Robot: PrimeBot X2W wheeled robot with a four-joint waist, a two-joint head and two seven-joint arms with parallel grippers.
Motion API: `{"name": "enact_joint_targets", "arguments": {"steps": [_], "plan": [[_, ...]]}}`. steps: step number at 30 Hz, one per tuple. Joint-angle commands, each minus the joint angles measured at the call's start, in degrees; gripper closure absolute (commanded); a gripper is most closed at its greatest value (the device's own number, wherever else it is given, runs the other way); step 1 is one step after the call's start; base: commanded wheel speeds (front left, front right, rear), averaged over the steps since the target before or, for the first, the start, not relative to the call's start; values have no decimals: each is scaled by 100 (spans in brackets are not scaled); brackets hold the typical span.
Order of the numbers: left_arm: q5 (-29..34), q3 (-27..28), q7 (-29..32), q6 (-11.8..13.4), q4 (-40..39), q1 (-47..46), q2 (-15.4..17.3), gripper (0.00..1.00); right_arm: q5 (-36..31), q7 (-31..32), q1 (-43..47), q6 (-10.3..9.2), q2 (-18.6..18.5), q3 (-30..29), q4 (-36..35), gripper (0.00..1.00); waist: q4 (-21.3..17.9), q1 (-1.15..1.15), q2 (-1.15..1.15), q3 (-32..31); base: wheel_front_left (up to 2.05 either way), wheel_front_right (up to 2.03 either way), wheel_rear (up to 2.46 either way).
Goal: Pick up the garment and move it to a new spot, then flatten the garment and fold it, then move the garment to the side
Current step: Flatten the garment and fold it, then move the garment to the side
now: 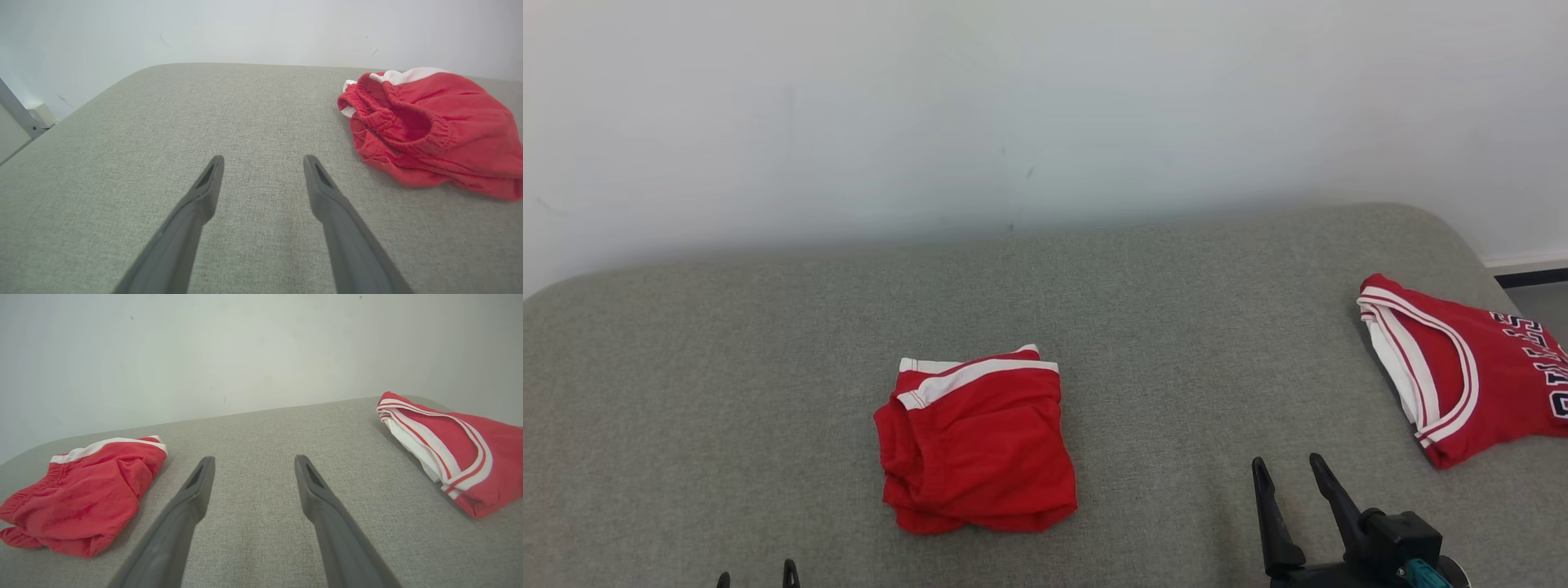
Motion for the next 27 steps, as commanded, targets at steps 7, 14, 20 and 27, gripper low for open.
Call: {"name": "enact_joint_targets", "arguments": {"steps": [7,14,20,27], "plan": [[7,-4,-15,-22,-75,-27,0,0,-83,1,34,-15,10,-35,-36,0,80,0,0,114,0,0,0],[-55,-240,-15,-38,-91,-117,1,0,-419,1,-175,-15,11,236,41,0,438,0,0,344,0,0,0],[50,-317,-15,-121,-28,-255,1,0,-503,1,-483,-15,10,536,220,0,790,0,0,535,0,0,0],[81,-448,-15,-169,39,-441,0,0,-693,1,-1194,-15,5,814,801,0,1297,0,0,851,0,0,0]]}}
